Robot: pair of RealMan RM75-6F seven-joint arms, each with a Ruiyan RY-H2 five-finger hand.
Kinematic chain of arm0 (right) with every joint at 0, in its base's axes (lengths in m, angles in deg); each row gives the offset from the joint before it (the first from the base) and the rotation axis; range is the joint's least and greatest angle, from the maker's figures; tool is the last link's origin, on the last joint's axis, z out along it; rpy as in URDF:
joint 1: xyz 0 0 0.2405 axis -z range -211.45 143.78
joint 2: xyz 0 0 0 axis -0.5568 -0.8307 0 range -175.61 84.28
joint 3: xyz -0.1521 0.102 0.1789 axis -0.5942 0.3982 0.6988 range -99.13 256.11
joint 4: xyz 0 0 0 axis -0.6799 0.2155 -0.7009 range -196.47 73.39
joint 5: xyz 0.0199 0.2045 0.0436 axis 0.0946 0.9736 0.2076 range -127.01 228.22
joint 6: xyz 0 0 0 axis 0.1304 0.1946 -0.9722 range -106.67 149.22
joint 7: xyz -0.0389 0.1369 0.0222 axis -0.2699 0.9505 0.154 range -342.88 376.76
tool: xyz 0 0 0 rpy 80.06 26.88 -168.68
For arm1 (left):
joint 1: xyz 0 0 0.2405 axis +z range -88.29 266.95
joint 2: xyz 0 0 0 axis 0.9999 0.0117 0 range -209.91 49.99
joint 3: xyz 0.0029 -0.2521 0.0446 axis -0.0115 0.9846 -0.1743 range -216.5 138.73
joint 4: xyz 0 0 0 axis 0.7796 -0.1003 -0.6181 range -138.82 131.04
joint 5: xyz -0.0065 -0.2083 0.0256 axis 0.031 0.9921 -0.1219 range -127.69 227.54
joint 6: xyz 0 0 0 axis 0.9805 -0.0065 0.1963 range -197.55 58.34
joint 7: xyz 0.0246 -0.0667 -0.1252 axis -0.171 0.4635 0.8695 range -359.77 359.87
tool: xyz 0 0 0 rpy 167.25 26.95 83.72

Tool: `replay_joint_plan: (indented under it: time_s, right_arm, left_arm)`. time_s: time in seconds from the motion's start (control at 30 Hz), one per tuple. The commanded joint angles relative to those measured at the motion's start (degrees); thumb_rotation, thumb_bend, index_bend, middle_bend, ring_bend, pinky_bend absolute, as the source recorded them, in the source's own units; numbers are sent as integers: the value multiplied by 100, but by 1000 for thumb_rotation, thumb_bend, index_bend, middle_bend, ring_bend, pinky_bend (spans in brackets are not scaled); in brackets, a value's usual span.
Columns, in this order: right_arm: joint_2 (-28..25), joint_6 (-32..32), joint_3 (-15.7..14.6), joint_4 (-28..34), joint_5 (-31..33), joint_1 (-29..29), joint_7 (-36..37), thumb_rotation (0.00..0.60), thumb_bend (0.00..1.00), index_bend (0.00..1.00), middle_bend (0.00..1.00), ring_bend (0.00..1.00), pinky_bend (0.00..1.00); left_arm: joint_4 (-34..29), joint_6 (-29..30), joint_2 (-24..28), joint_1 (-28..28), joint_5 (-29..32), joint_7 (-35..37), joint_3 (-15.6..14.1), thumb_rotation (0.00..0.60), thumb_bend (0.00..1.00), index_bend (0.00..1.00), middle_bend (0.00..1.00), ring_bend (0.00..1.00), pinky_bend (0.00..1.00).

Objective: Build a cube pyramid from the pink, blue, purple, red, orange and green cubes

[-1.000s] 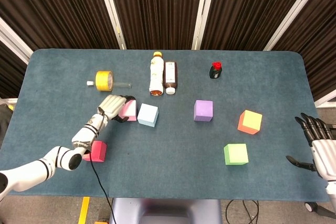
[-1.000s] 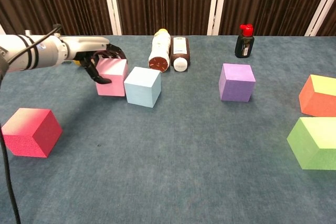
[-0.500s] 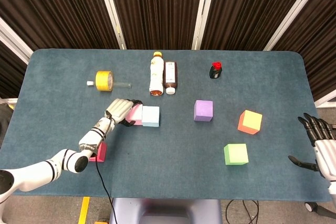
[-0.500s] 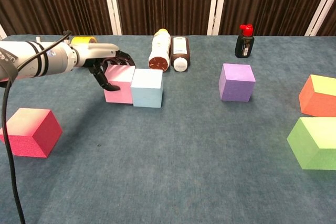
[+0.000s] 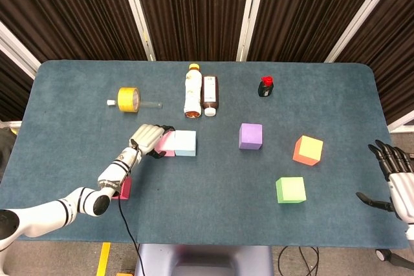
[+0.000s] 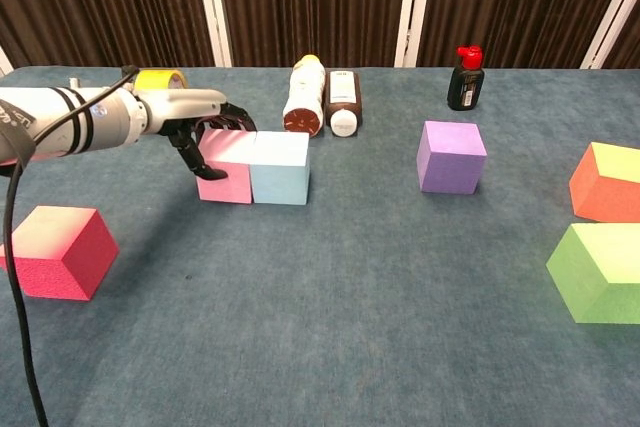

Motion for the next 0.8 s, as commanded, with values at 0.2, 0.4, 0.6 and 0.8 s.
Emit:
replay_joint_plan:
  time_s: [0.2, 0.4, 0.6, 0.8]
  right_arm:
    - [-24, -41, -3, 14, 23, 46, 6, 600, 195, 0, 113, 0, 112]
    - [-19, -47, -3, -4, 53, 72, 26, 600, 195, 0, 113, 0, 112]
    - [-13, -54, 6, -32, 70, 87, 54, 600, 195, 0, 113, 0, 112]
    - [-12, -55, 8, -42, 73, 97, 63, 600, 195, 0, 113, 0, 112]
  left_arm:
    - [128, -24, -113, -96, 62, -15, 43, 600, 368, 241, 292, 284, 366]
    - [251, -25, -176, -146, 51, -54, 28, 600, 368, 241, 290, 283, 370]
    - [291, -13, -223, -154, 45, -68, 7, 600, 368, 240, 288, 280, 369]
    - [356, -60, -260, -192, 84, -65, 21, 600, 368, 235, 284, 275, 368]
